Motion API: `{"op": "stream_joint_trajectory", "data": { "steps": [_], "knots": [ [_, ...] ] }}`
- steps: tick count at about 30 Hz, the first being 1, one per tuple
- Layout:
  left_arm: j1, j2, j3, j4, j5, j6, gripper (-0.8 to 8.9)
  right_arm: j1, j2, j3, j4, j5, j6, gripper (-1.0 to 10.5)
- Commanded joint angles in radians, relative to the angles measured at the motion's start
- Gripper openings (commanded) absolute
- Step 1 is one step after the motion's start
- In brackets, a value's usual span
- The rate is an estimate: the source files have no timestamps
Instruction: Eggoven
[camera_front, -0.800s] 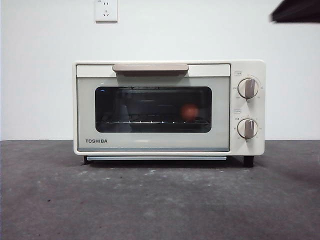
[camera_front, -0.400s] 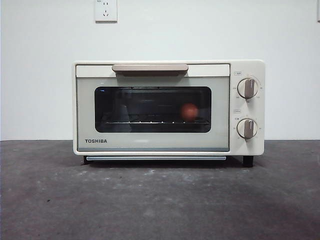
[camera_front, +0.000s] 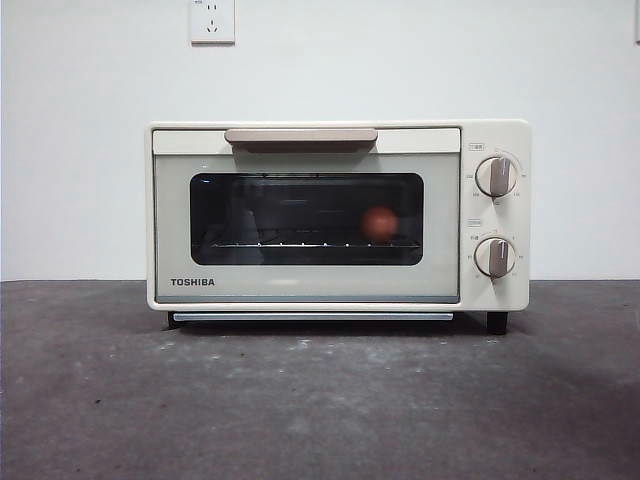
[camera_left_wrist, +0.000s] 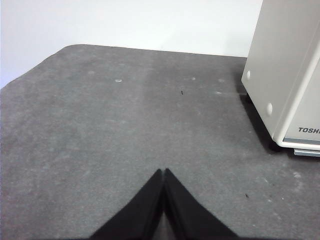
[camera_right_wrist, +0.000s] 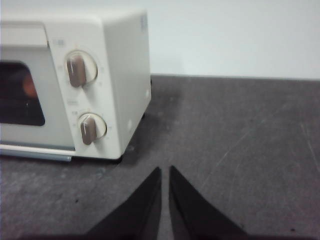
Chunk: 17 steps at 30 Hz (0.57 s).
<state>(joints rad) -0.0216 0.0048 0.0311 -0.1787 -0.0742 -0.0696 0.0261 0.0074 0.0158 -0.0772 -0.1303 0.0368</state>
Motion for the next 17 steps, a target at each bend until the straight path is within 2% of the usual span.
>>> {"op": "stream_joint_trajectory", "data": {
  "steps": [1, 17],
  "knots": [
    [0.003, -0.002, -0.027, -0.007, 0.000, -0.002, 0.08, 0.002, -0.004, -0.006, -0.023, 0.000, 0.011, 0.1],
    [0.003, -0.002, -0.027, -0.007, 0.000, -0.002, 0.08, 0.003, -0.004, -0.005, -0.021, 0.000, 0.023, 0.1]
  ]
}}
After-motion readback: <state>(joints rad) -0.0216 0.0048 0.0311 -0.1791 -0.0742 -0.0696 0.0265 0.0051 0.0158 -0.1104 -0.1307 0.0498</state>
